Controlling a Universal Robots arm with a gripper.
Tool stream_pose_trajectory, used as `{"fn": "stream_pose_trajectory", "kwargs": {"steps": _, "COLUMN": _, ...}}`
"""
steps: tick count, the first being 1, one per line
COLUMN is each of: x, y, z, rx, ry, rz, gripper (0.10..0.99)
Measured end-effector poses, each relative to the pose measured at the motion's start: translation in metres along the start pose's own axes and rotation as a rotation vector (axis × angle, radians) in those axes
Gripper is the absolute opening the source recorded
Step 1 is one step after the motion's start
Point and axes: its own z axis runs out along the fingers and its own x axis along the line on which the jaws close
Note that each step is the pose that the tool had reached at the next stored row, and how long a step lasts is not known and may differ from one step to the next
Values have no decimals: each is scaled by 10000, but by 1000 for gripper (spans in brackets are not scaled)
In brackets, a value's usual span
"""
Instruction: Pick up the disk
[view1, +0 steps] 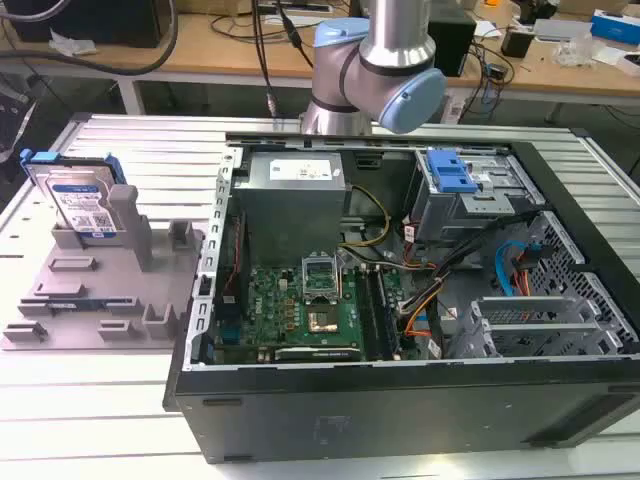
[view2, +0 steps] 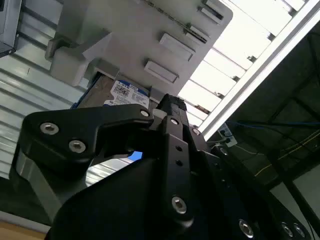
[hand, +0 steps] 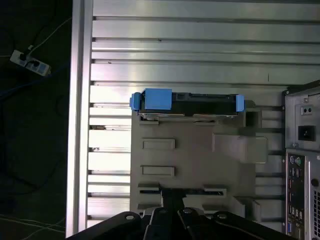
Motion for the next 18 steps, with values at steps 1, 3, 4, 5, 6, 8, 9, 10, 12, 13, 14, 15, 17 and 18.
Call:
{"fn": "stream_pose_trajectory", "kwargs": {"steps": 1, "x": 0, "y": 0, "z": 0, "rx": 0, "ry": 0, "rz": 0, "gripper": 106}}
{"fn": "stream_pose_trajectory", "kwargs": {"steps": 3, "x": 0, "y": 0, "z": 0, "rx": 0, "ry": 0, "rz": 0, "gripper": 106}}
{"fn": "stream_pose_trajectory", "kwargs": {"steps": 4, "x": 0, "y": 0, "z": 0, "rx": -1, "ry": 0, "rz": 0, "gripper": 106}}
{"fn": "stream_pose_trajectory", "kwargs": {"steps": 5, "x": 0, "y": 0, "z": 0, "rx": 0, "ry": 0, "rz": 0, "gripper": 106}}
{"fn": "stream_pose_trajectory", "kwargs": {"steps": 6, "x": 0, "y": 0, "z": 0, "rx": 0, "ry": 0, "rz": 0, "gripper": 106}}
{"fn": "stream_pose_trajectory", "kwargs": {"steps": 8, "x": 0, "y": 0, "z": 0, "rx": 0, "ry": 3, "rz": -72, "gripper": 106}}
{"fn": "stream_pose_trajectory", "kwargs": {"steps": 9, "x": 1, "y": 0, "z": 1, "rx": -1, "ry": 6, "rz": -190, "gripper": 106}}
{"fn": "stream_pose_trajectory", "kwargs": {"steps": 10, "x": 1, "y": 0, "z": 1, "rx": -1, "ry": 11, "rz": -323, "gripper": 106}}
{"fn": "stream_pose_trajectory", "kwargs": {"steps": 12, "x": 0, "y": 0, "z": 1, "rx": 0, "ry": 24, "rz": -677, "gripper": 106}}
{"fn": "stream_pose_trajectory", "kwargs": {"steps": 13, "x": 0, "y": 0, "z": 1, "rx": 0, "ry": 37, "rz": -982, "gripper": 106}}
{"fn": "stream_pose_trajectory", "kwargs": {"steps": 14, "x": 0, "y": 0, "z": 3, "rx": 0, "ry": 47, "rz": -1263, "gripper": 106}}
{"fn": "stream_pose_trajectory", "kwargs": {"steps": 15, "x": -2, "y": 0, "z": 3, "rx": 1, "ry": 54, "rz": -1451, "gripper": 106}}
{"fn": "stream_pose_trajectory", "kwargs": {"steps": 17, "x": -9, "y": 0, "z": 4, "rx": 1, "ry": 73, "rz": -1934, "gripper": 106}}
{"fn": "stream_pose_trajectory", "kwargs": {"steps": 18, "x": -13, "y": 0, "z": 4, "rx": 1, "ry": 84, "rz": -2229, "gripper": 106}}
